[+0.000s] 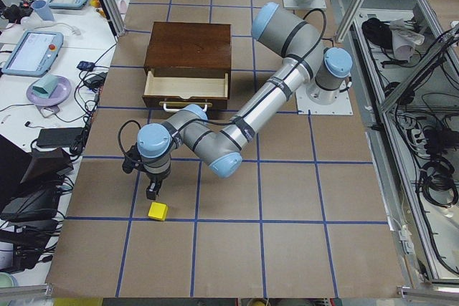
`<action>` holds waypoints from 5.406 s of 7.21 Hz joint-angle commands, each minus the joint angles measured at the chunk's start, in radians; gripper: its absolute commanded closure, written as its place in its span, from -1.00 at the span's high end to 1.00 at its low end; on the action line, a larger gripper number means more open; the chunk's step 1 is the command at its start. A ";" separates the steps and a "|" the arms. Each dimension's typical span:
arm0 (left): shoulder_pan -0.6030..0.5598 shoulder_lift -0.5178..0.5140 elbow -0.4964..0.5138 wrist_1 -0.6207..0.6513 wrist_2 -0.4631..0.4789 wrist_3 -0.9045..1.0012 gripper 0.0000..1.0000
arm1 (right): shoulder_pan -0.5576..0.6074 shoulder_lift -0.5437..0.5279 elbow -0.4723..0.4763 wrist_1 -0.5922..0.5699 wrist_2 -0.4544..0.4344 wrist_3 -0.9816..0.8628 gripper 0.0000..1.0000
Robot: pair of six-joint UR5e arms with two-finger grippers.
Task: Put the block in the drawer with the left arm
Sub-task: 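Lower the left gripper and grasp the small yellow cube, then lift the yellow cube with the left gripper and carry it over the drawer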
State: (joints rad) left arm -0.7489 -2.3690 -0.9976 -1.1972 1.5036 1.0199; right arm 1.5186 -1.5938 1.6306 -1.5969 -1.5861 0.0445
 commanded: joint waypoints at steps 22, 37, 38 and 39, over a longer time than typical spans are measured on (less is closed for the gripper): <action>-0.124 0.200 0.088 -0.372 0.115 -0.180 -1.00 | 0.000 0.000 0.000 0.000 0.002 0.000 1.00; -0.417 0.418 -0.424 -0.208 0.041 -0.564 -1.00 | 0.000 0.000 0.000 0.000 0.000 0.000 1.00; -0.415 0.409 -0.424 -0.206 0.040 -0.563 -1.00 | 0.000 0.000 0.002 0.000 0.000 0.000 1.00; -0.415 0.406 -0.424 -0.206 0.040 -0.558 -1.00 | 0.000 0.000 0.002 0.000 0.000 0.000 1.00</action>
State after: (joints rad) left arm -1.1636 -1.9580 -1.4197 -1.4060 1.5437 0.4588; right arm 1.5186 -1.5938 1.6317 -1.5969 -1.5861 0.0445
